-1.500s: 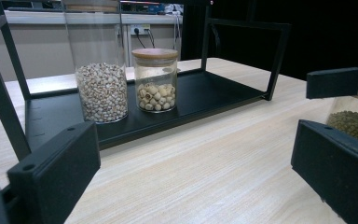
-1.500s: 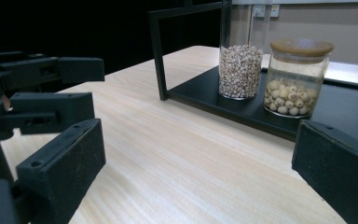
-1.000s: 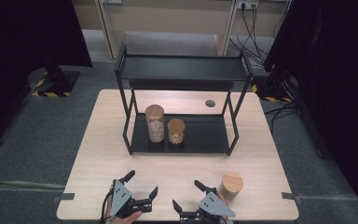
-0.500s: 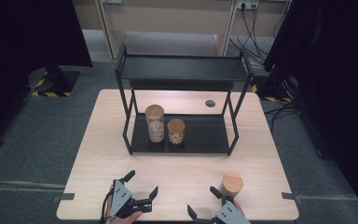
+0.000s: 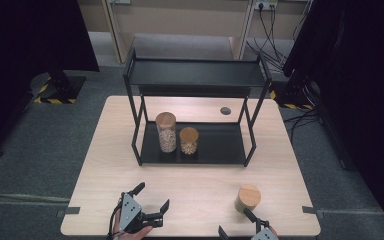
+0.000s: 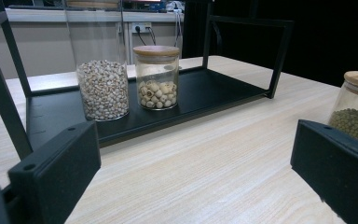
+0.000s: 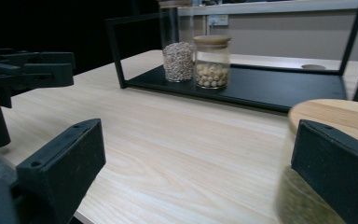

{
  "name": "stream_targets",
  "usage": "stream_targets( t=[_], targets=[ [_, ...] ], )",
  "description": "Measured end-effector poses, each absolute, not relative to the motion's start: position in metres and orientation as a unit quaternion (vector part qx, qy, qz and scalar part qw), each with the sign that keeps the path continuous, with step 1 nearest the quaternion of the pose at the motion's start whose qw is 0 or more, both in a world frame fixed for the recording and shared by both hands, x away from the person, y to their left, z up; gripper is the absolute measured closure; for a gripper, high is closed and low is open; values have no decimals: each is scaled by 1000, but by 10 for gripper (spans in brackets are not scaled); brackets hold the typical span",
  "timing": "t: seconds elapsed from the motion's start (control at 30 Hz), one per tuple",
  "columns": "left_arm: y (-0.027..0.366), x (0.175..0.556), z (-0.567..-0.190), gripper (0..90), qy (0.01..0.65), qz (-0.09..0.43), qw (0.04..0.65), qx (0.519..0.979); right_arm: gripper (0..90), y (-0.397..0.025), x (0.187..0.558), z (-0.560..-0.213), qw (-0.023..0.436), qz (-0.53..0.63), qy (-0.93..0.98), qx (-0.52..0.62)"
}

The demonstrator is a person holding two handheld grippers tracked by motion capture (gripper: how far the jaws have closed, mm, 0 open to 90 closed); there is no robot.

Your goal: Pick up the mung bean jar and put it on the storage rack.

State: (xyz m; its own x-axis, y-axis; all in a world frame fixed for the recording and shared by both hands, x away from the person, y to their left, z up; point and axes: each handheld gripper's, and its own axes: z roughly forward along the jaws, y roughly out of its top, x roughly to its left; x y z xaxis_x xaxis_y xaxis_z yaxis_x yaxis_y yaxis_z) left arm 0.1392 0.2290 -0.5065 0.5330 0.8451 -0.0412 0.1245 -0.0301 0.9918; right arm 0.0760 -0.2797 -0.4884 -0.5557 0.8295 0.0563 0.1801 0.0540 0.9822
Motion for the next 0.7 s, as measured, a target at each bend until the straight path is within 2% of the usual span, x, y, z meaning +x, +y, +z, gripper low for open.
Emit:
stream_targets(
  t=[0.7],
  targets=[
    [229,140,-507,9,374,306,587,650,29,-288,71,-489,327,550,654,403]
  ],
)
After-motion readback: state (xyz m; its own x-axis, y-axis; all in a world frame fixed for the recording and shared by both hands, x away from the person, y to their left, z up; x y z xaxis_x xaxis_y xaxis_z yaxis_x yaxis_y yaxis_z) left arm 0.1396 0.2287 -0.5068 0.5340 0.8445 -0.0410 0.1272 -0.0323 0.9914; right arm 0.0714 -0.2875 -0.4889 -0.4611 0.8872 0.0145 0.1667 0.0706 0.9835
